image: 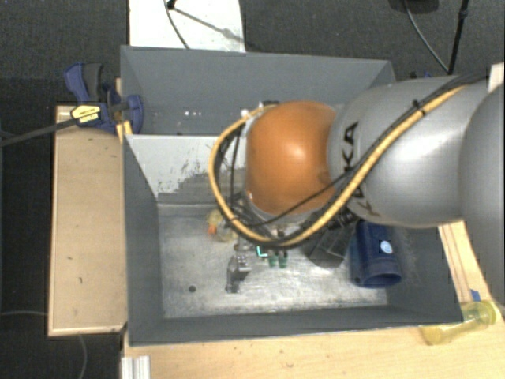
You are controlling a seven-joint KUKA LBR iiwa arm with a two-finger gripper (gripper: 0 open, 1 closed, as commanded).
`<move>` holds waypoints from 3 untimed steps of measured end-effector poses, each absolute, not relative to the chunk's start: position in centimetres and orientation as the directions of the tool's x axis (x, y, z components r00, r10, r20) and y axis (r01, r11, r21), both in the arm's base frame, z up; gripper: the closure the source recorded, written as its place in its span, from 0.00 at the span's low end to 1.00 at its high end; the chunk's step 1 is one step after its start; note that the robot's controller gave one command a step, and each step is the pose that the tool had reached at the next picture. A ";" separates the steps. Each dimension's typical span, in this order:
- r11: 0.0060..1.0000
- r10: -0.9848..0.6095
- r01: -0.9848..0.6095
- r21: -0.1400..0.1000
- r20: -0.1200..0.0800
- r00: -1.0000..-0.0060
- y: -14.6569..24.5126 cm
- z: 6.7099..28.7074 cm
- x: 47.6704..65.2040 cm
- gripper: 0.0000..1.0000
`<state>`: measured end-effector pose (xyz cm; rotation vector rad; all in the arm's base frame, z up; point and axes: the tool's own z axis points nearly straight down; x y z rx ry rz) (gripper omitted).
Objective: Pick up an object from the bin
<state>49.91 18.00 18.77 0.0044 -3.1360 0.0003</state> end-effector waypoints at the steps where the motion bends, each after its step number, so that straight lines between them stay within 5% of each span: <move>1: 1.000 0.003 0.003 0.001 -0.002 -1.000 17.9 19.2 50.1 0.00; 2: 1.000 0.023 0.023 0.003 -0.006 -1.000 16.1 16.2 52.4 0.00; 3: 0.990 0.142 0.142 -0.001 0.005 -0.990 12.5 16.0 55.7 0.00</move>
Offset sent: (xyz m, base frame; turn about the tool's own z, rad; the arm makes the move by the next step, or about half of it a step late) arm 0.0377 -0.0334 -0.0484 0.0436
